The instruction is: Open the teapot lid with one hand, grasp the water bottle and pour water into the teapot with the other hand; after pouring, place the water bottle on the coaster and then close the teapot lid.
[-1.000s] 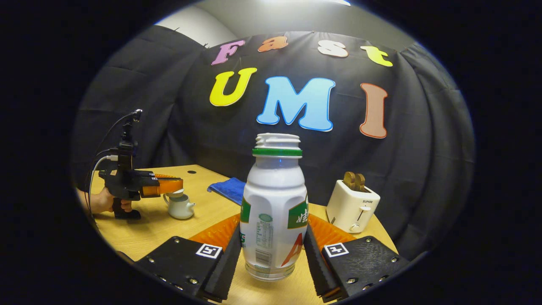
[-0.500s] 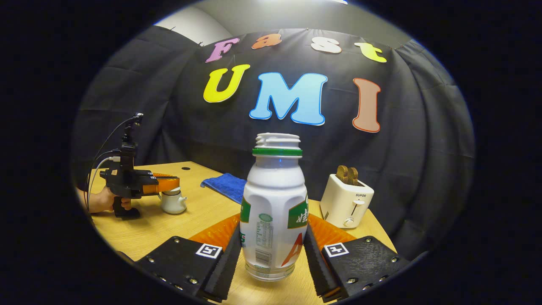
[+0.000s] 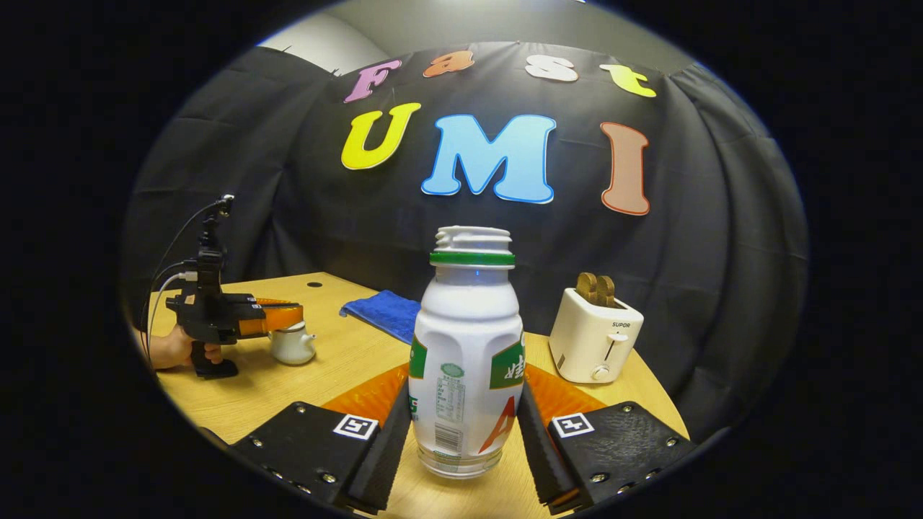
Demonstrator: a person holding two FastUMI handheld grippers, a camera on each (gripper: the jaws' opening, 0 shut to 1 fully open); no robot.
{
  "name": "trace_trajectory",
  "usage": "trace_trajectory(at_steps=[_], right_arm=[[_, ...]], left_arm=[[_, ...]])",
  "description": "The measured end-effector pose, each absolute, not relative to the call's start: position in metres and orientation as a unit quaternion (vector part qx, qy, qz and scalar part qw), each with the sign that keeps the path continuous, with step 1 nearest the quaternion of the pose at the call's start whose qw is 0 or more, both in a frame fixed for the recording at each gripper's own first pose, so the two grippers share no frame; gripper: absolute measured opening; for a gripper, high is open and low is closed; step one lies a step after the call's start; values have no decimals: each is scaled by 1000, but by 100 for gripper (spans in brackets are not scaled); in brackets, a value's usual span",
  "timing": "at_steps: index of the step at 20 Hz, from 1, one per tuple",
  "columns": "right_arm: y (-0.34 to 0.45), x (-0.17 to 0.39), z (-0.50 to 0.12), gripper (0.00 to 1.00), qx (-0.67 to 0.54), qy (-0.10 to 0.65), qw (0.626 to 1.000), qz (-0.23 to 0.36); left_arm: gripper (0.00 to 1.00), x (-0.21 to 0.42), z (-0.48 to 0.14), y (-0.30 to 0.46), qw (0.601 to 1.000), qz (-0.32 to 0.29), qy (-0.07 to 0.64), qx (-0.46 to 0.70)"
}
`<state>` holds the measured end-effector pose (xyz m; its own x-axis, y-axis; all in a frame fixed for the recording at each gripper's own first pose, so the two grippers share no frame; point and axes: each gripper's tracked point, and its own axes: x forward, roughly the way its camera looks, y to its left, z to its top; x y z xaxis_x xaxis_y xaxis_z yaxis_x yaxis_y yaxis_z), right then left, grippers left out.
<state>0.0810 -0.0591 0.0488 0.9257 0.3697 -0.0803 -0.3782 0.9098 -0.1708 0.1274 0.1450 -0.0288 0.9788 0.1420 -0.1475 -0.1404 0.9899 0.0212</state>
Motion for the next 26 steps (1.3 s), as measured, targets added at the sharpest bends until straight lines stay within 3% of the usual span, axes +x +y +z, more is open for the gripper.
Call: trace_trajectory(at_steps=[1, 3, 4, 6, 10, 11, 12, 13, 14, 18, 26], right_arm=[[-61, 86, 48, 73, -89, 26, 978, 186], [-64, 97, 47, 73, -81, 32, 980, 176], [-66, 103, 47, 73, -78, 32, 982, 171], [-71, 111, 50, 73, -76, 25, 984, 158], [-75, 142, 62, 73, -64, 8, 989, 135], [-77, 152, 65, 73, -60, 5, 990, 127], [-76, 163, 67, 73, -52, 5, 991, 120], [-77, 175, 67, 73, -44, 9, 993, 113], [-77, 186, 66, 72, -32, 11, 994, 108], [-79, 221, 58, 73, -20, 20, 996, 80], [-97, 260, 18, 72, -10, 43, 999, 25]], left_arm=[[12, 127, -28, 145, 995, 70, 74, 4], [19, 128, -29, 145, 995, 69, 73, -1], [15, 126, -28, 146, 995, 69, 71, -3], [27, 124, -27, 144, 995, 67, 70, -3], [28, 106, 7, 148, 996, 79, 32, 8], [36, 97, 21, 145, 997, 77, 17, 2], [53, 88, 33, 141, 997, 73, 2, -8], [60, 79, 44, 136, 998, 66, -11, -17], [75, 67, 53, 130, 998, 58, -21, -23], [100, 18, 89, 136, 995, 74, -63, -10], [96, -12, 87, 155, 992, 100, -68, -24]])
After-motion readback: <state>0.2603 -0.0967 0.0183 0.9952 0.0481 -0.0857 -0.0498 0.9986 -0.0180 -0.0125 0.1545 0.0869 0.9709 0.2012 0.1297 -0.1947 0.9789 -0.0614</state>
